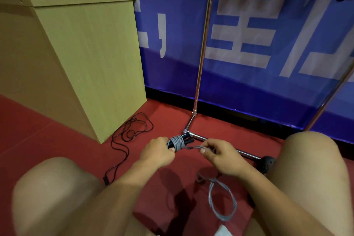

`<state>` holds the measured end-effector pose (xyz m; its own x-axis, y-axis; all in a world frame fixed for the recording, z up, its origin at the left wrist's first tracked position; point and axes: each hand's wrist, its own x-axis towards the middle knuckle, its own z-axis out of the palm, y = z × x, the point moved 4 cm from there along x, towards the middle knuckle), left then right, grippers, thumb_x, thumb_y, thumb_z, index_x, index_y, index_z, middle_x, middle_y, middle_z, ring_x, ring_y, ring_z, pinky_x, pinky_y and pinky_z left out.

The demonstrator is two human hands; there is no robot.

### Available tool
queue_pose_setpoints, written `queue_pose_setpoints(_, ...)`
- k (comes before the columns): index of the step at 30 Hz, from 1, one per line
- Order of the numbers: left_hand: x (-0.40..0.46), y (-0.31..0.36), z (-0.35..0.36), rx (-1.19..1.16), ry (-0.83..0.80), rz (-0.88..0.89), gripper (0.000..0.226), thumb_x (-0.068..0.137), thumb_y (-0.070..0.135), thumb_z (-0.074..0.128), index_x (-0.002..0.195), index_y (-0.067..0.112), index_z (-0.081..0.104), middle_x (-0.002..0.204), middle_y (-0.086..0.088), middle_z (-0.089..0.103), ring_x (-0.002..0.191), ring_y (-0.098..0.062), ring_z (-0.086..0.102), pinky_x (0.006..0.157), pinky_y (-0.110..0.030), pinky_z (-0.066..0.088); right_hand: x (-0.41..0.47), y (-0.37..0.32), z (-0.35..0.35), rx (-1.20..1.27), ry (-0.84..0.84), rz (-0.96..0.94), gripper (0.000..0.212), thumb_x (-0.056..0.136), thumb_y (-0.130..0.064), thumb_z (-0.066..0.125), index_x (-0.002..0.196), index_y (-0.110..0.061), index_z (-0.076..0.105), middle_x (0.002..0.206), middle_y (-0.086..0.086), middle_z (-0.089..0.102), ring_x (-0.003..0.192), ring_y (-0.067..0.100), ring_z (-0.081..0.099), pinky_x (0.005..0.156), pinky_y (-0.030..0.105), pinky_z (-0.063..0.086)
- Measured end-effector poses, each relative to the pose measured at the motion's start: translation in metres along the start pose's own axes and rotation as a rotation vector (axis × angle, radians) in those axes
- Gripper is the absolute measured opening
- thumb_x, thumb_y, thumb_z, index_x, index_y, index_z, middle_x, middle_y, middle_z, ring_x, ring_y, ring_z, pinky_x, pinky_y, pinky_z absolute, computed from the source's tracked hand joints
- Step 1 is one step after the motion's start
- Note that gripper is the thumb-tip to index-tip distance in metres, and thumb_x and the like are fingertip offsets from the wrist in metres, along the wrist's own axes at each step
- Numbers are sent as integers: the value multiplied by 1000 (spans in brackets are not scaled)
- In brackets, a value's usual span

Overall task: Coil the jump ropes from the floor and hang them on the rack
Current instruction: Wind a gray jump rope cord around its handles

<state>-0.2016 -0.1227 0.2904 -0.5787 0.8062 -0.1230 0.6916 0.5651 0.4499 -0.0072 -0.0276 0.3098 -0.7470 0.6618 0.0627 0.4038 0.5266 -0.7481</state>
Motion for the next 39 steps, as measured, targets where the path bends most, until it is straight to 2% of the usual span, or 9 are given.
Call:
queue_pose_setpoints(7,-15,16,8,6,-209,249,12,90,33,58,90,21,54,89,0,64,85,-27,62,68,-34,44,3,4,-11,-92,179,-126,13,93,-25,62,95,-34,71,85,-9,63,83,5,60,76,26,47)
queue_pose_setpoints(12,-47,42,8,-142,-312,472,16,89,29,61,84,16,52,73,7,55,68,-15,51,64,-33,41,4,9,-20,-85,218,-109,9,93,-32,63,95,-33,71,85,-11,65,82,4,63,76,29,49)
queue_pose_setpoints(15,-54,45,-4,-232,-309,534,15,87,25,63,83,14,54,69,8,51,61,-8,44,60,-32,36,5,11,-25,83,211,-25,8,91,-24,69,86,-28,73,76,-9,68,67,2,59,69,26,48)
queue_pose_setpoints(19,-60,44,-15,-342,-352,558,16,82,20,66,79,9,54,65,5,48,58,-8,41,57,-32,32,3,9,-26,377,150,95,7,82,-17,78,78,-15,73,67,0,60,60,8,48,57,18,42)
queue_pose_setpoints(24,-67,48,-21,-615,-484,528,18,77,12,62,79,-2,52,66,-5,43,60,-17,37,56,-33,27,0,3,-22,512,78,202,33,68,-38,78,74,-8,67,63,4,55,54,10,47,51,23,40)
queue_pose_setpoints(28,-68,51,-24,-787,-560,479,6,79,7,58,82,2,55,59,-4,46,51,-13,37,47,-23,29,1,2,-12,582,35,259,23,90,-19,67,72,-6,59,58,-1,61,51,8,57,49,21,47)
queue_pose_setpoints(33,-66,52,-20,-860,-556,421,22,79,10,59,89,-9,54,59,0,47,51,-10,38,46,-22,28,0,2,-12,403,81,163,19,87,-4,67,71,-10,60,65,5,60,55,9,50,50,18,40)
queue_pose_setpoints(36,-64,53,-22,-893,-509,418,11,80,12,59,87,4,57,56,6,47,49,-7,38,45,-18,29,2,8,-12,197,77,185,14,81,-2,60,67,-7,61,60,-2,57,58,9,44,53,24,38)
queue_pose_setpoints(39,-62,54,-23,-950,-485,404,10,82,14,58,89,8,58,56,3,45,47,-7,35,42,-16,28,2,11,-7,219,69,235,28,81,-1,61,56,-13,55,51,-4,48,52,11,37,52,27,32)
